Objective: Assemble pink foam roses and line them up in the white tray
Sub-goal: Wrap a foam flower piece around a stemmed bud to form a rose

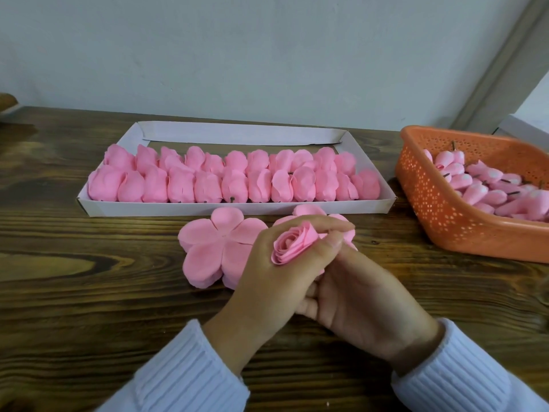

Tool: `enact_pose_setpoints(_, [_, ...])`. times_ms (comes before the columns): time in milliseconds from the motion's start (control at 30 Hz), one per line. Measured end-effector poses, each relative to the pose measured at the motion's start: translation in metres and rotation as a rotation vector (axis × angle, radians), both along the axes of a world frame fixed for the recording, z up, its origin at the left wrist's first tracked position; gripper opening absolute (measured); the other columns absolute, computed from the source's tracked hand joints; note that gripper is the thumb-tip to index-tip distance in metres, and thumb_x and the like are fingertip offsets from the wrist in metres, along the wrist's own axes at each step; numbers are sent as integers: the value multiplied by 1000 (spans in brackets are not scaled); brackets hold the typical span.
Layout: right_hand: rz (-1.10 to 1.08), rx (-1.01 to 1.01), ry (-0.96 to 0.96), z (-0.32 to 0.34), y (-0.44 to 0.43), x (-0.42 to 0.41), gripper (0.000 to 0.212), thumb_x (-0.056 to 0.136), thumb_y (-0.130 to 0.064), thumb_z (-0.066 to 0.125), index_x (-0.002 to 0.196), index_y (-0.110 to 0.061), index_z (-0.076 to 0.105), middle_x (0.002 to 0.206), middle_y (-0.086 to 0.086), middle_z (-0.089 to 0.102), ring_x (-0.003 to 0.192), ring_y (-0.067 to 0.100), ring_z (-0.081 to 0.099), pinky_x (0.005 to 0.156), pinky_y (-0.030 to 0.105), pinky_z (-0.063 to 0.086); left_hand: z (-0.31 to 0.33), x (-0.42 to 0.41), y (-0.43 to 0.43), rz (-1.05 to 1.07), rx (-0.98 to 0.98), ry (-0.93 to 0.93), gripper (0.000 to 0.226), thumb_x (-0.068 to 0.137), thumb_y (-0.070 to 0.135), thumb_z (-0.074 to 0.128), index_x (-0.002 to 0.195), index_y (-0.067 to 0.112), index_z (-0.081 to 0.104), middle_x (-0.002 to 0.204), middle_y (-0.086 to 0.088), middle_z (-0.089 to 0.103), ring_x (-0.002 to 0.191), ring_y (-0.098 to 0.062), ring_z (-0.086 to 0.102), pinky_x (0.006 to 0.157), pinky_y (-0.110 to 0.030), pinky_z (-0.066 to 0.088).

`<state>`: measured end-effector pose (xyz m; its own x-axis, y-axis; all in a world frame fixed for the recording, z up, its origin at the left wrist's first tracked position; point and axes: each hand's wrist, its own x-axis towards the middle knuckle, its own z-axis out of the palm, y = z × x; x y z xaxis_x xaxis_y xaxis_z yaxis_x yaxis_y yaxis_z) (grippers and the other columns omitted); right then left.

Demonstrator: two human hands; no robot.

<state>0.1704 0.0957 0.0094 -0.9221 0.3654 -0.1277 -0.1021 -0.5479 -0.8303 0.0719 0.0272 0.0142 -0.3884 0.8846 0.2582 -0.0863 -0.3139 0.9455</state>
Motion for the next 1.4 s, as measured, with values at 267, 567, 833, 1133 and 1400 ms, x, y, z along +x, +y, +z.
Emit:
enact_pose_setpoints(267, [-40,-32,183,-3,0,3,50,83,-16,71,125,7,54,122,21,62,114,28,61,92,37,53,2,0,0,63,54,115,14,78,14,66,83,23,75,95,10,74,97,-3,67,80,-16,51])
enact_pose_setpoints(567, [-61,14,21,-5,-1,3,34,81,-30,64,106,-9,72,102,21,63,95,30,61,82,36,53,-2,5,2,79,-92,50,27,85,18,68,72,40,75,71,3,71,68,0,68,56,-12,50])
enact_pose_setpoints(833, [-34,-29,196,-5,1,4,52,76,-17,79,122,0,61,116,22,63,107,28,63,94,39,52,3,1,0,55,15,50,17,75,25,69,91,28,74,97,12,74,94,-6,69,78,-22,55])
enact_pose_setpoints(1133, [-88,12,54,-9,4,4,32,79,-28,63,104,-12,74,97,13,70,87,20,68,82,31,56,1,0,0,23,-1,43,23,71,37,66,89,26,75,99,1,73,93,-10,70,70,-22,55])
enact_pose_setpoints(1400, [-28,-28,226,-5,3,4,51,77,-13,79,122,0,59,115,19,66,106,26,65,92,37,53,-1,1,3,52,12,26,17,72,31,65,84,38,75,99,16,72,97,-2,67,76,-18,53])
